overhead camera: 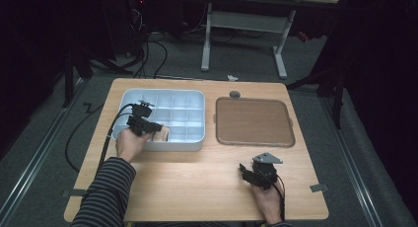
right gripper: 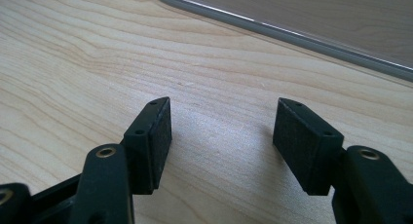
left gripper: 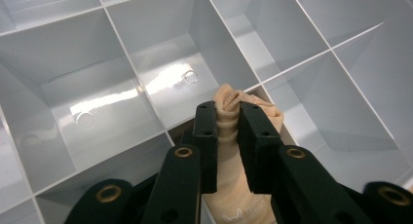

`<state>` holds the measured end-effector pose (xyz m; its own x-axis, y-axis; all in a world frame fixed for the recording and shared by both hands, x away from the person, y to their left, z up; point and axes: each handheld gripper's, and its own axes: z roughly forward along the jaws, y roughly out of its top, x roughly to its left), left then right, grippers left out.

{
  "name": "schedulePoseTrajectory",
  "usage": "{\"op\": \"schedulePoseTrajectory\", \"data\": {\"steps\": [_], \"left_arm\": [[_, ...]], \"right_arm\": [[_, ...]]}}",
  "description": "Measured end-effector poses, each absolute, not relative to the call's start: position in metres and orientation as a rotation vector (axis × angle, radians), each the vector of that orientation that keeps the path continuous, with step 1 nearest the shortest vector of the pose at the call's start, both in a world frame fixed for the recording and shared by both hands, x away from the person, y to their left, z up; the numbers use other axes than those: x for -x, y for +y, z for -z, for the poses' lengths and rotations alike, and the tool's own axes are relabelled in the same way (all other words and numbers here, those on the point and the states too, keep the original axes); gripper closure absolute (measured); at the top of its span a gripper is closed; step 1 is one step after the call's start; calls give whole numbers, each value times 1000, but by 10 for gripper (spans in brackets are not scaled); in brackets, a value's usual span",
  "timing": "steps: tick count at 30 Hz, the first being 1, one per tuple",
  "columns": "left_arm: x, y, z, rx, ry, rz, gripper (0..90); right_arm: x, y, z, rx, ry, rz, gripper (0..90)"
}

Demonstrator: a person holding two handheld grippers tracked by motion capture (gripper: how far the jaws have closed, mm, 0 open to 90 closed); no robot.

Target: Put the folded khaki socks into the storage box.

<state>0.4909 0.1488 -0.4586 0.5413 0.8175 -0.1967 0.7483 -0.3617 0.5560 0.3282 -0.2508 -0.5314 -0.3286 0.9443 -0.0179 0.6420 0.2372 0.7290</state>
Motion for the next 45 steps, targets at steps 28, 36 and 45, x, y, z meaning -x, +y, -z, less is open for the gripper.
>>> {"op": "schedulePoseTrajectory", "data": {"steps": [28, 36, 45], "left_arm": [[-489, 147, 466, -2217, 1257, -145, 693], [-481, 152, 454, -2166, 1227, -181, 667], [-476, 162, 445, -2106, 1214, -212, 618]], "right_arm": [[-328, -251, 531, -1448, 2057, -875, 395], [-328, -251, 531, -1449, 2057, -875, 395], [-328, -251, 531, -1449, 2056, -875, 394]]}}
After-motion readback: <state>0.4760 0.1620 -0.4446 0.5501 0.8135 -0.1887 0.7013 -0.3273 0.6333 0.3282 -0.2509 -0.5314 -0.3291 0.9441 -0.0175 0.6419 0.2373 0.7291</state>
